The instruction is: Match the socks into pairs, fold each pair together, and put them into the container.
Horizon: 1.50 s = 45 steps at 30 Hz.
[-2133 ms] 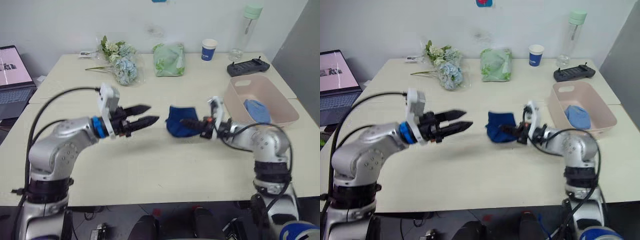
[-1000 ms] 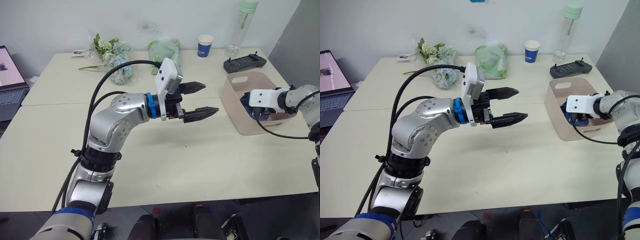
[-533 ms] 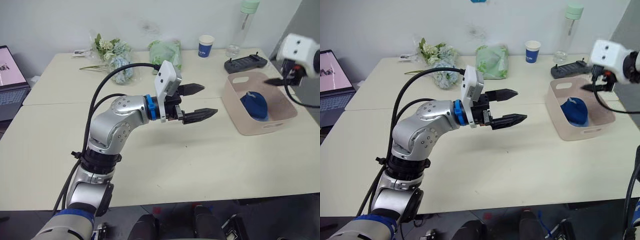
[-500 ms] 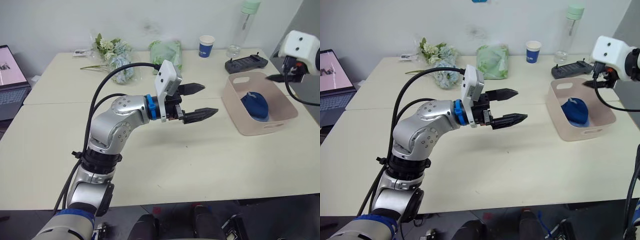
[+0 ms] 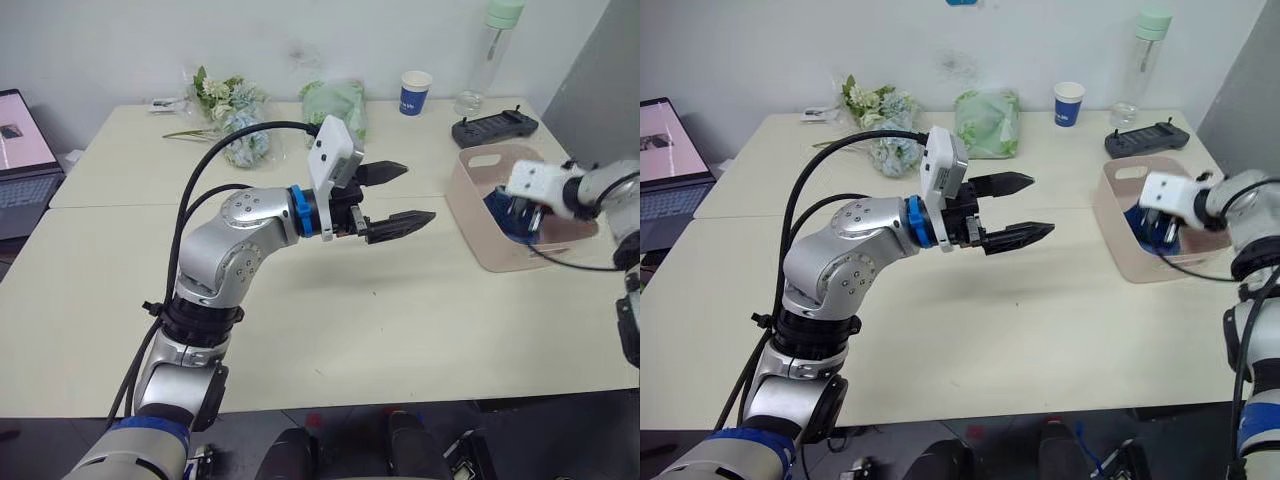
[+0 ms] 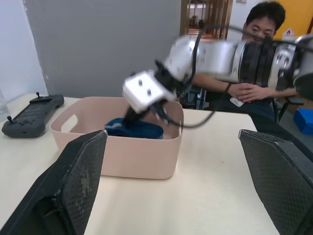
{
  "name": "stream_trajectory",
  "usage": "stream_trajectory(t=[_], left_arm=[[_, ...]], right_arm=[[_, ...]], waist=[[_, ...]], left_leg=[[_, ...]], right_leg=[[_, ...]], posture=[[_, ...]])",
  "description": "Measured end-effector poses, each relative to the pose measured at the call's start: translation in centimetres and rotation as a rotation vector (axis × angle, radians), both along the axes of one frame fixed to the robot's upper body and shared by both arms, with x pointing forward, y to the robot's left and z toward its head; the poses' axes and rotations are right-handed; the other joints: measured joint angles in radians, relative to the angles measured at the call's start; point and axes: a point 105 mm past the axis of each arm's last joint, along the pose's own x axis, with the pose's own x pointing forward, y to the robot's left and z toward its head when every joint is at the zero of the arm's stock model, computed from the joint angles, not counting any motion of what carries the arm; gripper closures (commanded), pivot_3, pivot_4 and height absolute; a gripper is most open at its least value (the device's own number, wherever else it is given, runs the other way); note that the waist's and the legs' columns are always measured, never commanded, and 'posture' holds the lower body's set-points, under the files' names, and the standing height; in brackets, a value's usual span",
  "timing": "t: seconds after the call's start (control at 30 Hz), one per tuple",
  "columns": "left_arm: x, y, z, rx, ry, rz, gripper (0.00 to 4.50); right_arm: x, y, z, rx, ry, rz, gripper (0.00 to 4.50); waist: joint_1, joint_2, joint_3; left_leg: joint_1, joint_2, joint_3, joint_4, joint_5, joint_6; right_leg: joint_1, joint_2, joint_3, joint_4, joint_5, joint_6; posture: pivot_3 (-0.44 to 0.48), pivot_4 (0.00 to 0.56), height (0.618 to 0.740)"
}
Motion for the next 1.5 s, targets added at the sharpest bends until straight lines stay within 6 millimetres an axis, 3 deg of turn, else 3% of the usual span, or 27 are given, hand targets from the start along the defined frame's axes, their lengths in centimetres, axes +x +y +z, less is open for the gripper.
stream_trajectory(t=[0.33, 0.4, 0.5, 0.6, 0.63, 0.7, 0.8, 0.9, 0.97, 1.07, 1.2, 1.3, 1.4, 1.5], left_arm=[[0.1, 0.2, -0.3, 0.004, 0.004, 0.019, 0.00], [0.2, 0.3, -0.2, 0.004, 0.002, 0.020, 0.00], [0.5, 0.7, -0.3, 0.008, 0.004, 0.032, 0.00], [1.0, 1.9, -0.4, 0.039, -0.013, 0.065, 0.00], [1.3, 2.4, -0.4, 0.048, -0.025, 0.083, 0.00], [2.5, 4.8, -0.4, 0.080, -0.068, 0.182, 0.00], [3.7, 7.5, -1.6, 0.132, -0.095, 0.298, 0.00], [4.2, 10.0, -3.4, 0.135, -0.074, 0.406, 0.00], [4.3, 12.8, -5.3, 0.114, -0.026, 0.532, 0.00], [3.6, 16.1, -8.7, 0.105, 0.058, 0.686, 0.00], [1.7, 17.1, -10.9, 0.089, 0.105, 0.758, 0.00], [-0.1, 17.7, -13.1, 0.076, 0.149, 0.817, 0.00], [-2.0, 19.4, -16.0, 0.083, 0.223, 0.939, 0.00], [-3.7, 20.0, -17.8, 0.138, 0.262, 0.982, 0.00]], right_arm=[[-0.1, -0.9, 0.8, 0.009, -0.034, -0.029, 4.49], [0.0, -1.5, 2.6, 0.009, -0.070, -0.041, 4.49], [0.4, -1.4, 6.9, 0.025, -0.184, -0.034, 4.49], [0.9, -0.4, 11.7, 0.087, -0.332, -0.011, 3.90], [1.0, 0.1, 12.7, 0.128, -0.365, -0.002, 3.51], [1.3, 2.9, 15.7, 0.322, -0.454, 0.064, 2.86], [1.0, 6.4, 17.2, 0.520, -0.479, 0.167, 1.79], [0.4, 9.5, 15.2, 0.682, -0.433, 0.234, 0.70], [-0.5, 12.2, 12.2, 0.829, -0.385, 0.260, 0.03], [-2.4, 14.4, 6.0, 0.970, -0.255, 0.188, 0.03], [-5.4, 16.4, 2.1, 1.075, -0.200, 0.117, 0.03], [-7.6, 16.1, -0.7, 1.043, -0.232, 0.063, 0.03], [-9.7, 15.1, -4.8, 1.056, -0.203, -0.074, 0.03], [-11.1, 14.3, -6.3, 1.040, -0.221, -0.148, 0.03]], waist=[[-0.001, 0.000, 0.000], [-0.001, 0.000, 0.000], [-0.004, 0.001, 0.000], [-0.013, 0.001, 0.000], [-0.016, 0.001, 0.000], [-0.030, 0.001, 0.000], [-0.031, 0.002, -0.001], [-0.021, 0.001, -0.001], [-0.020, 0.002, -0.002], [-0.009, 0.002, -0.002], [0.006, 0.002, -0.002], [0.011, 0.002, -0.004], [0.009, 0.001, -0.006], [0.008, 0.002, -0.006]], left_leg=[[0.000, 0.000, -0.001, 0.000, 0.000, 0.000], [0.000, 0.000, 0.000, 0.000, 0.000, 0.000], [0.000, 0.000, 0.000, 0.000, 0.000, 0.000], [0.000, 0.000, 0.000, -0.001, 0.000, 0.000], [0.000, 0.000, 0.000, -0.001, 0.000, 0.000], [0.001, 0.000, 0.000, -0.001, 0.000, 0.000], [0.001, 0.001, -0.002, -0.001, 0.000, 0.000], [-0.001, 0.002, -0.004, 0.001, 0.000, 0.000], [-0.001, 0.002, -0.005, 0.001, 0.000, 0.000], [-0.004, 0.001, -0.006, 0.001, 0.000, -0.001], [-0.003, 0.000, -0.006, 0.002, 0.000, -0.001], [0.000, 0.000, -0.006, 0.001, 0.000, -0.001], [0.001, 0.001, -0.004, 0.000, 0.000, -0.001], [0.002, 0.001, -0.004, 0.000, 0.000, -0.001]], right_leg=[[0.000, 0.000, 0.000, 0.000, 0.000, 0.000], [0.000, 0.000, 0.000, 0.000, 0.000, 0.000], [0.000, 0.000, 0.000, 0.000, 0.000, 0.000], [0.000, 0.001, 0.000, 0.001, 0.000, 0.000], [-0.001, 0.001, 0.000, 0.001, 0.000, 0.000], [0.000, 0.002, 0.000, 0.001, 0.000, 0.000], [0.000, 0.002, -0.001, 0.001, 0.000, 0.000], [0.000, 0.000, -0.002, 0.001, 0.000, 0.000], [-0.001, 0.000, -0.002, 0.001, 0.000, 0.000], [-0.003, -0.001, -0.003, 0.002, 0.000, 0.000], [-0.002, -0.001, -0.002, 0.002, 0.000, 0.000], [0.001, -0.001, -0.002, 0.002, 0.000, 0.000], [0.000, 0.000, -0.001, 0.003, 0.000, 0.000], [0.001, 0.001, -0.001, 0.004, 0.001, -0.001]], posture=[[0.000, 0.150, 0.740], [0.000, 0.150, 0.740], [0.000, 0.150, 0.740], [0.000, 0.150, 0.740], [0.000, 0.150, 0.740], [0.000, 0.150, 0.740], [0.000, 0.150, 0.740], [0.000, 0.150, 0.740], [0.000, 0.150, 0.740], [0.000, 0.150, 0.740], [0.000, 0.150, 0.740], [0.000, 0.150, 0.740], [0.000, 0.150, 0.740], [0.000, 0.150, 0.740]])
